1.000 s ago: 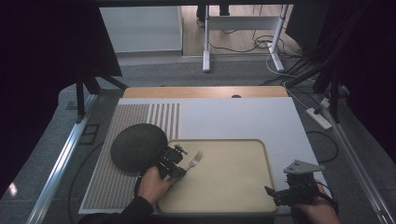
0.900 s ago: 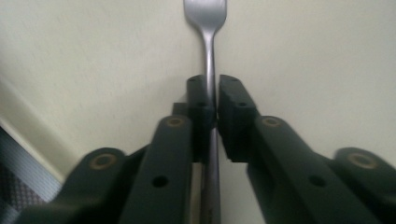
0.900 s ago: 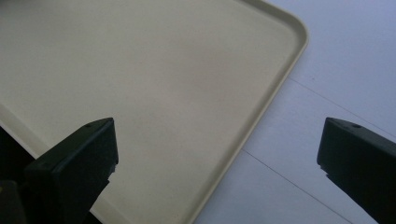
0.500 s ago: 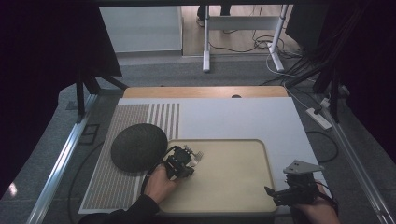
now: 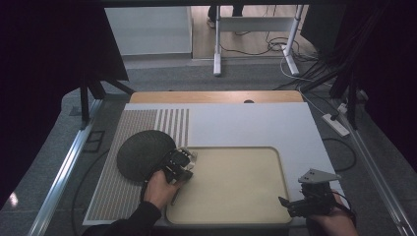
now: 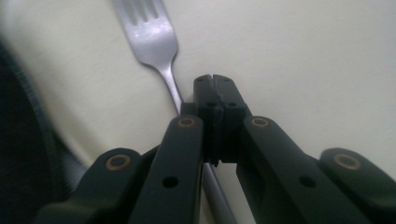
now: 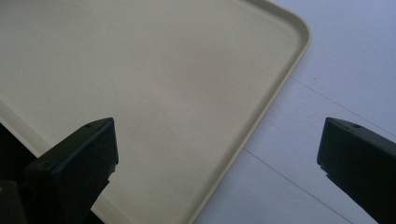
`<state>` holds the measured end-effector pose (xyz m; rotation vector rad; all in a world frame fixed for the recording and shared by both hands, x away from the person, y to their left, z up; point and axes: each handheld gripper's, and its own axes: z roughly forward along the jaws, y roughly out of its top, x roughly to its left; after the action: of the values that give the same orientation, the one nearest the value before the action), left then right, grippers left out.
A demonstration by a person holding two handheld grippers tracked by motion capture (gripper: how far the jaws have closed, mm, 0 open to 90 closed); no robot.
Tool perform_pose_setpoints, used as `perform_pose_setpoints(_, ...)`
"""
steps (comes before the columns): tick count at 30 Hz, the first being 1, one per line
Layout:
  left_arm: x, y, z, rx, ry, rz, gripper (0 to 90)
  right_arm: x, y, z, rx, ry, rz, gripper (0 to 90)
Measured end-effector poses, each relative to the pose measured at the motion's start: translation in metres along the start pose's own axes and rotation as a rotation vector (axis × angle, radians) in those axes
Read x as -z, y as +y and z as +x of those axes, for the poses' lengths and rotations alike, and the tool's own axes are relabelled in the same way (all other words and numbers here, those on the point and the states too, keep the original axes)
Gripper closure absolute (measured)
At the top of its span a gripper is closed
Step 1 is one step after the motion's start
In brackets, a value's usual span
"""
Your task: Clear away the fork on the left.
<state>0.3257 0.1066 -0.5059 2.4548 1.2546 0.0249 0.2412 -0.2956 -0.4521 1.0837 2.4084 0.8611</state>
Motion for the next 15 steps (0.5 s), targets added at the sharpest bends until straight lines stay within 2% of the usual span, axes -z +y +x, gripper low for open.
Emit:
perform_pose_setpoints(7,0.0035,-0.0055,0.0117,0.036,0.0,-0.005,85.8,-0.0003,0.0001,0.0001,0.001,0.001,0.002,0.0)
perform_pose_setpoints(15,0.0083,-0.0044,0.009,0.016,-0.005,-0.045,73.9,-0.0002,0.0,0.0001,0.002,0.001,0.001,0.0)
